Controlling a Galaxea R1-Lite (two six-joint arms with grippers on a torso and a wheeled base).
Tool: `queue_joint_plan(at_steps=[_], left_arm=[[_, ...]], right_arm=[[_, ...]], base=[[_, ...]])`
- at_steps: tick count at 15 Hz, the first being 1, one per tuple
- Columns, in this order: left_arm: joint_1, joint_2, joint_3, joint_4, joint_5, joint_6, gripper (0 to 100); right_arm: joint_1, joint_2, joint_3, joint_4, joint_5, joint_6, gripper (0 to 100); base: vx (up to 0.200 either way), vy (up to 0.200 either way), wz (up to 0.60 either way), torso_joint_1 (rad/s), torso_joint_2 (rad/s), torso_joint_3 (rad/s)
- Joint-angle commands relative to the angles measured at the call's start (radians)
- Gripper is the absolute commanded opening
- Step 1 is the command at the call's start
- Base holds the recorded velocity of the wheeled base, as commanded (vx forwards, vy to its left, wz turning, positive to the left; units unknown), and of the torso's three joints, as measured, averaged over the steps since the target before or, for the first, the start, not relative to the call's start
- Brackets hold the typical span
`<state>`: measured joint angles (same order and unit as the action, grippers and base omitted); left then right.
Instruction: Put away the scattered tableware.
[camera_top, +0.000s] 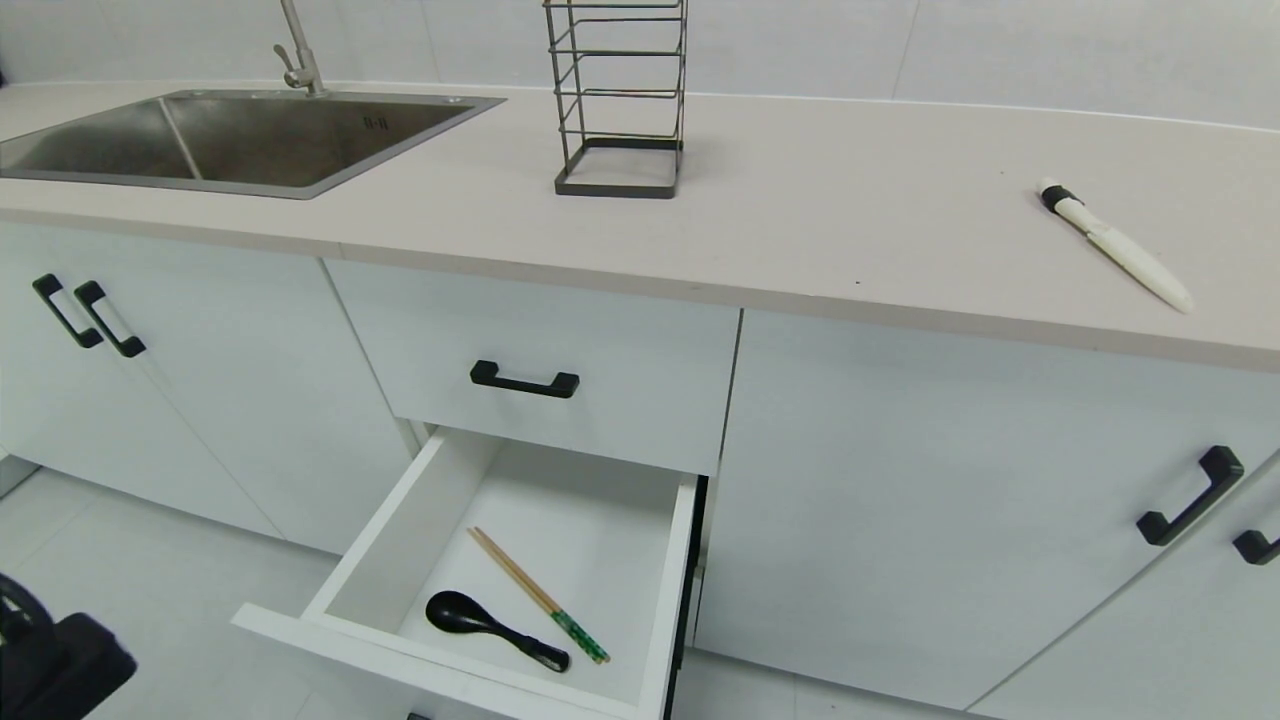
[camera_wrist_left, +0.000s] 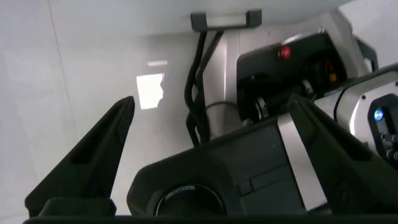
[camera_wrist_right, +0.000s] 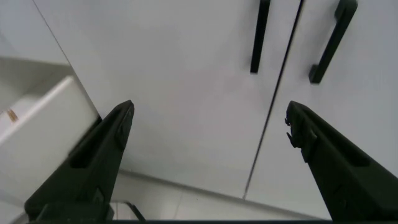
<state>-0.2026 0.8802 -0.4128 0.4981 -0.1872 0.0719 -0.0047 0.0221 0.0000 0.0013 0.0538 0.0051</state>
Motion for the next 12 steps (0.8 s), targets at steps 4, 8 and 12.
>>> queue_joint_plan(at_steps=[4, 8, 12], left_arm=[[-0.078, 0.273, 0.012, -0.099, 0.006, 0.0, 100], [-0.12, 0.477, 0.057, -0.263, 0.011, -0.011, 100], [-0.121, 0.571, 0.098, -0.44, 0.066, -0.014, 100]], right_arm=[[0.0, -0.007, 0.0, -0.001, 0.0, -0.001, 100], [0.0, -0.007, 0.0, -0.001, 0.0, -0.001, 100], [0.0, -0.007, 0.0, -0.001, 0.0, -0.002, 100]], base=[[0.0, 0.0, 0.0, 0.0, 0.0, 0.0], [0.0, 0.0, 0.0, 0.0, 0.0, 0.0], [0.0, 0.0, 0.0, 0.0, 0.0, 0.0]])
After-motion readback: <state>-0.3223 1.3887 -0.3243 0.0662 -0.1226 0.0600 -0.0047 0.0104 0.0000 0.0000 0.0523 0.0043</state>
